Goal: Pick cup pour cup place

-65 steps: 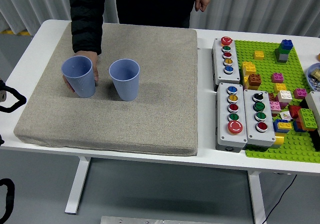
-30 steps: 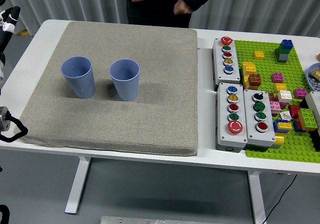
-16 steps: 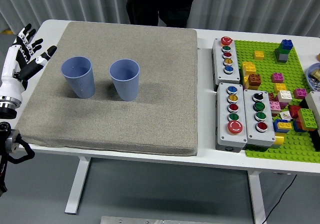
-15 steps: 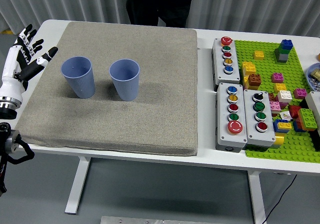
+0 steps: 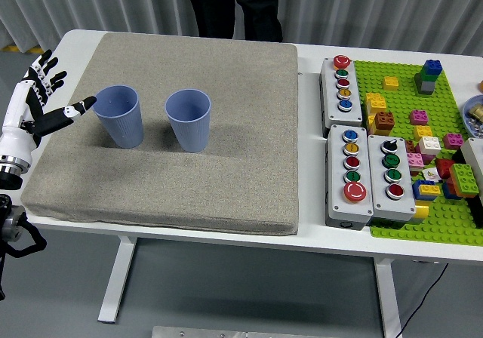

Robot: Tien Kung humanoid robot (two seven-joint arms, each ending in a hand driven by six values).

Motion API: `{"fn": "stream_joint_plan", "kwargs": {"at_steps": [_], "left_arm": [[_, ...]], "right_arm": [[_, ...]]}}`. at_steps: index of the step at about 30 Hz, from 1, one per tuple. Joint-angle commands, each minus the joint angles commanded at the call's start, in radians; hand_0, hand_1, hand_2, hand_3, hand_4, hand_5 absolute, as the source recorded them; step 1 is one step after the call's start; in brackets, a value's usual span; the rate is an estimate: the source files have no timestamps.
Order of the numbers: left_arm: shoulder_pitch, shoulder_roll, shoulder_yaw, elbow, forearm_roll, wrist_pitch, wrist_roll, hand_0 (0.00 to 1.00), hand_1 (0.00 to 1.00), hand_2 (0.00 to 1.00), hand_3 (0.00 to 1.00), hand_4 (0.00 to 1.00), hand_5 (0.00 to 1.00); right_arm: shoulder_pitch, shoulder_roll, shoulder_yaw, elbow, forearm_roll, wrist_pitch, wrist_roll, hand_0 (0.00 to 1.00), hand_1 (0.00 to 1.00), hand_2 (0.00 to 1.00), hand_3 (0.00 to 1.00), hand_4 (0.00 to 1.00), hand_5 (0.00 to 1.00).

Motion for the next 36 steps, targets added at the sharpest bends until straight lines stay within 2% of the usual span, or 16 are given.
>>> {"fn": "stream_joint_plan", "kwargs": {"at_steps": [1, 6, 7, 15, 18, 19, 26, 36], "left_arm": [[0.008, 0.003, 0.0, -0.007, -0.006, -0.004, -0.001, 0.886, 0.901, 0.998, 0.998, 0.93, 0.132], [0.06, 0.013, -0.005, -0.039, -0.049, -0.016, -0.003, 0.886, 0.901, 0.998, 0.998, 0.93, 0.132], [0.065, 0.014, -0.005, -0.041, -0.052, -0.017, -0.003, 0.886, 0.898, 0.998, 0.998, 0.94, 0.17], [0.103, 0.002, 0.019, -0.02, -0.162, -0.032, -0.023, 0.882, 0.893, 0.998, 0.998, 0.946, 0.182], [0.108, -0.011, 0.025, -0.012, -0.169, -0.035, -0.026, 0.882, 0.893, 0.998, 0.998, 0.946, 0.182], [0.11, -0.017, 0.03, -0.009, -0.174, -0.036, -0.027, 0.884, 0.889, 0.998, 0.998, 0.958, 0.226], [0.119, -0.049, 0.048, -0.003, -0.172, -0.035, -0.03, 0.884, 0.889, 0.998, 0.998, 0.962, 0.232], [0.126, -0.051, 0.073, -0.023, -0.128, -0.018, -0.021, 0.885, 0.889, 0.998, 0.998, 0.961, 0.234]], "right_arm": [[0.0, 0.0, 0.0, 0.0, 0.0, 0.0, 0.0, 0.677, 0.679, 0.686, 0.642, 0.427, 0.164], [-0.004, 0.002, -0.001, 0.0, -0.003, 0.001, -0.002, 0.677, 0.679, 0.686, 0.642, 0.427, 0.164], [-0.005, 0.002, -0.001, 0.0, -0.004, 0.002, -0.002, 0.677, 0.678, 0.686, 0.642, 0.426, 0.164], [-0.009, 0.004, -0.001, 0.0, -0.013, 0.004, -0.005, 0.677, 0.677, 0.686, 0.642, 0.426, 0.164], [-0.009, 0.005, -0.005, 0.0, -0.014, 0.004, -0.005, 0.677, 0.677, 0.686, 0.642, 0.426, 0.164], [-0.01, 0.005, -0.006, 0.0, -0.013, 0.005, -0.006, 0.679, 0.678, 0.686, 0.641, 0.426, 0.162], [-0.007, 0.005, -0.006, 0.0, -0.012, 0.005, -0.005, 0.678, 0.677, 0.686, 0.641, 0.425, 0.162], [-0.002, 0.005, -0.009, 0.0, -0.006, 0.005, -0.004, 0.678, 0.675, 0.686, 0.641, 0.426, 0.162]]}}
